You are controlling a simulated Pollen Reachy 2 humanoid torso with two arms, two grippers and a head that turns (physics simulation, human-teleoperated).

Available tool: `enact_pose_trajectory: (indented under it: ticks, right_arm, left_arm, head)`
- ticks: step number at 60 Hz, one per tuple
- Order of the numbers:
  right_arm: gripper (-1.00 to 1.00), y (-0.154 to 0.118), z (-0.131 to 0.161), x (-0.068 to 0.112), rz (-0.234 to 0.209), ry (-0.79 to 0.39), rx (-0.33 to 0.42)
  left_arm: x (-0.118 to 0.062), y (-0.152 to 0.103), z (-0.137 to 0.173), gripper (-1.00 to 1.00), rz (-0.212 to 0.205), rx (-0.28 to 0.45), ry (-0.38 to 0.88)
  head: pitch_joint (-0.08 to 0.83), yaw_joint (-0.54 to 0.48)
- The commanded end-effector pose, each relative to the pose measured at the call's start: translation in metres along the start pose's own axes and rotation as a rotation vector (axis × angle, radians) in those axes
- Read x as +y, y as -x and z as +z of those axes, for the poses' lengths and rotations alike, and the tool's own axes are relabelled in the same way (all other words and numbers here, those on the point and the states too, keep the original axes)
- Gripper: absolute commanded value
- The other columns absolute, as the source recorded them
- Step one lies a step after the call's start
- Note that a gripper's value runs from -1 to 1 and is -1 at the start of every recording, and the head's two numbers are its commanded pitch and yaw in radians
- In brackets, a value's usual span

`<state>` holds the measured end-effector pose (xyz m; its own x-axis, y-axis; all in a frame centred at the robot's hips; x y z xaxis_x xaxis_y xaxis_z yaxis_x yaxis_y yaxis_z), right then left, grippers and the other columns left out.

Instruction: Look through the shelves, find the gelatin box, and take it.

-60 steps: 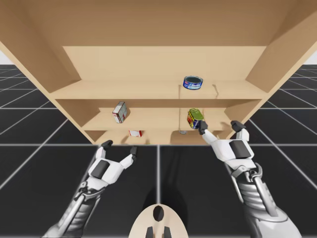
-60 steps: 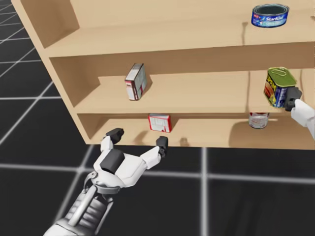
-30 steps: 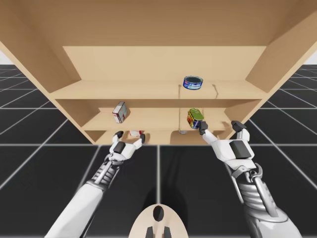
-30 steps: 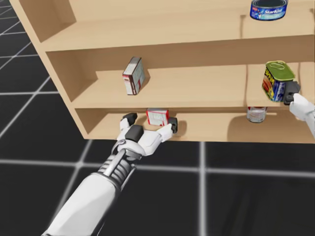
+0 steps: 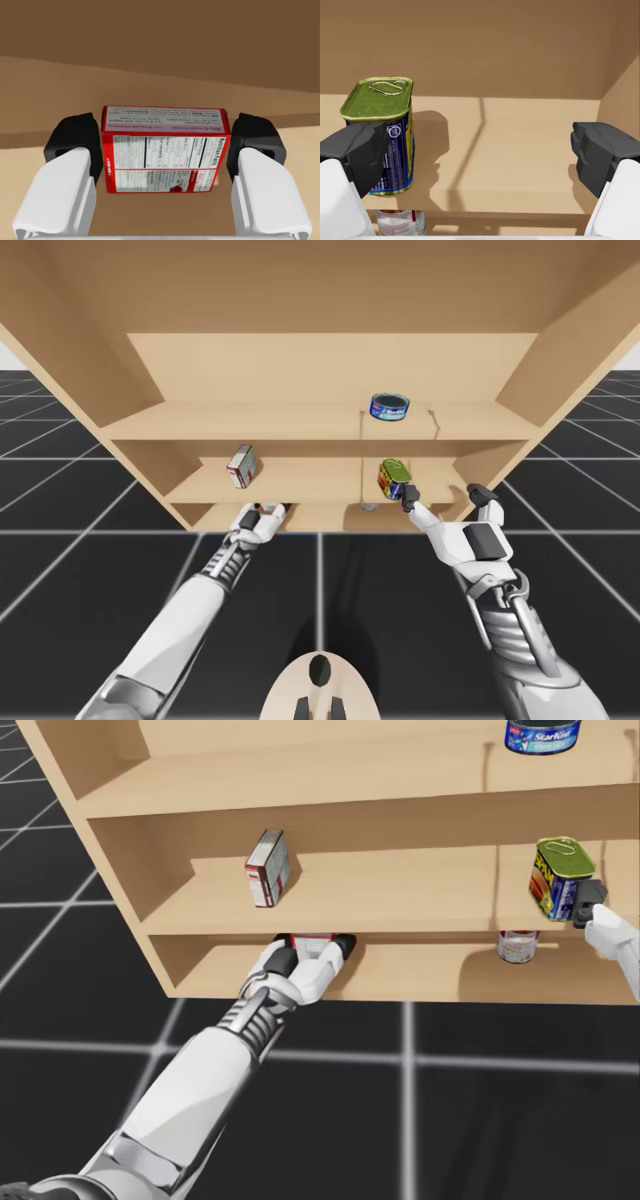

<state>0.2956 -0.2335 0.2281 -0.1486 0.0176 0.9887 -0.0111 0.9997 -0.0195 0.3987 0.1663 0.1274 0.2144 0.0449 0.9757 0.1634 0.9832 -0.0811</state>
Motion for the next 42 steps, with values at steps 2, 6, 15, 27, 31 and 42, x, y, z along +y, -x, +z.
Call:
enact_pose_trajectory:
  ticks: [2, 6, 15, 27, 31, 42]
  right_arm:
    - [-1.0, 0.001, 0.001, 0.003, -0.016, 0.001, 0.003]
    - [-1.0, 0.001, 0.0, 0.003, -0.017, 0.001, 0.004]
    - [-1.0, 0.001, 0.0, 0.003, -0.022, 0.003, 0.005]
    - [-1.0, 0.002, 0.0, 0.003, -0.02, 0.002, 0.005]
    - [-1.0, 0.003, 0.0, 0.003, -0.02, 0.0, 0.01]
    - [-1.0, 0.004, 0.0, 0.005, -0.047, -0.005, 0.016]
  left_arm:
    - [-0.058, 0.024, -0.001, 1.0, 0.15, 0.059, 0.109]
    - [-0.057, 0.019, 0.001, 1.0, 0.148, 0.021, 0.119]
    - [-0.054, 0.003, 0.014, 1.0, 0.144, -0.071, 0.122]
    - [-0.048, -0.006, 0.044, 1.0, 0.116, -0.079, 0.104]
    - [-0.043, -0.004, 0.059, 1.0, 0.107, -0.058, 0.092]
    - [-0.027, -0.003, 0.109, 1.0, 0.014, -0.014, 0.052]
  head:
    - [0.605, 0.19]
    - [0.605, 0.19]
    - [0.603, 0.19]
    - [0.598, 0.19]
    - [0.596, 0.19]
    - [0.595, 0.19]
